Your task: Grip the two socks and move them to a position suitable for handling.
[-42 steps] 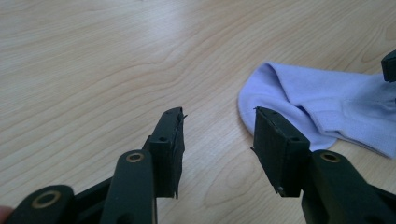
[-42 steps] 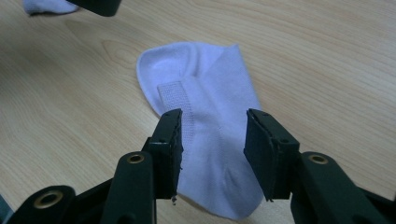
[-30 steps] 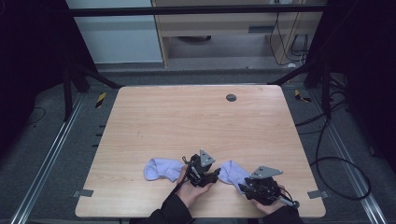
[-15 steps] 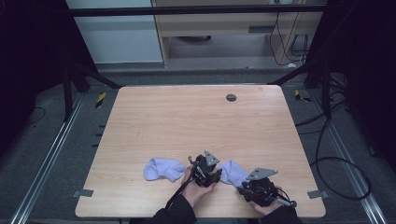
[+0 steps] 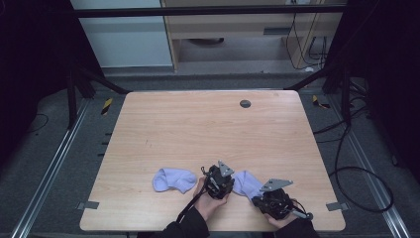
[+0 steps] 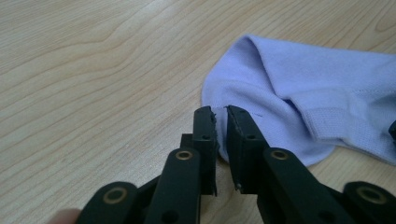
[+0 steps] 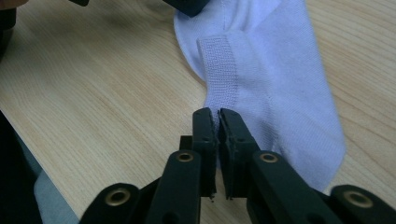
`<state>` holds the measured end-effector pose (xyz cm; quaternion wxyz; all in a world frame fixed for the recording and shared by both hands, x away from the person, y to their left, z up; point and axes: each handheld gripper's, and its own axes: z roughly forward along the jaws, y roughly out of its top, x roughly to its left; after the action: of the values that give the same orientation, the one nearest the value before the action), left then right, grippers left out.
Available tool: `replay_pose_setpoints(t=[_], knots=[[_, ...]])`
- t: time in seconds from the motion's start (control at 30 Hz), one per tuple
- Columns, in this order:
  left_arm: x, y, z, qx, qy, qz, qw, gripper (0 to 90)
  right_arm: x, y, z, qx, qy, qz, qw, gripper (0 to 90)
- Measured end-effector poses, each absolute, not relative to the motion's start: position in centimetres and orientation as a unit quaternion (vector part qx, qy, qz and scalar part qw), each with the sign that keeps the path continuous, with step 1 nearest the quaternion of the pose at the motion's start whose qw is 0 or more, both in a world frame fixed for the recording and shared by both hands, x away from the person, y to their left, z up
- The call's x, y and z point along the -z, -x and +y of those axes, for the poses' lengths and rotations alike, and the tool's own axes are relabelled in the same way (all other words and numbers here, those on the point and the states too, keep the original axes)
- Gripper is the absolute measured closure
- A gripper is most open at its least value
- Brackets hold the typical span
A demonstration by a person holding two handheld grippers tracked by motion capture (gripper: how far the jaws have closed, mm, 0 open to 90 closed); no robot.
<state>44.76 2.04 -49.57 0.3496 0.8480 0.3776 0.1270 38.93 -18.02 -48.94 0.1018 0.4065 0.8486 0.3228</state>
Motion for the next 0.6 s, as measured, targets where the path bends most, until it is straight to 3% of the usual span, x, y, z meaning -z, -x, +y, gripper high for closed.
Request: replay_pose_setpoints(t=[0.3, 0.6], knots=[[49.5, -44.7, 2.1, -0.123, -0.851, 0.368, 0.354, 88.3, 47.9, -38.7, -18.4, -0.353, -0.408, 0.834, 0.117, 88.7], [49.4, -44.6, 2.1, -0.113, -0.857, 0.354, 0.356, 88.7, 46.0, -39.1, -19.9, -0.403, -0.446, 0.782, 0.167, 88.8]])
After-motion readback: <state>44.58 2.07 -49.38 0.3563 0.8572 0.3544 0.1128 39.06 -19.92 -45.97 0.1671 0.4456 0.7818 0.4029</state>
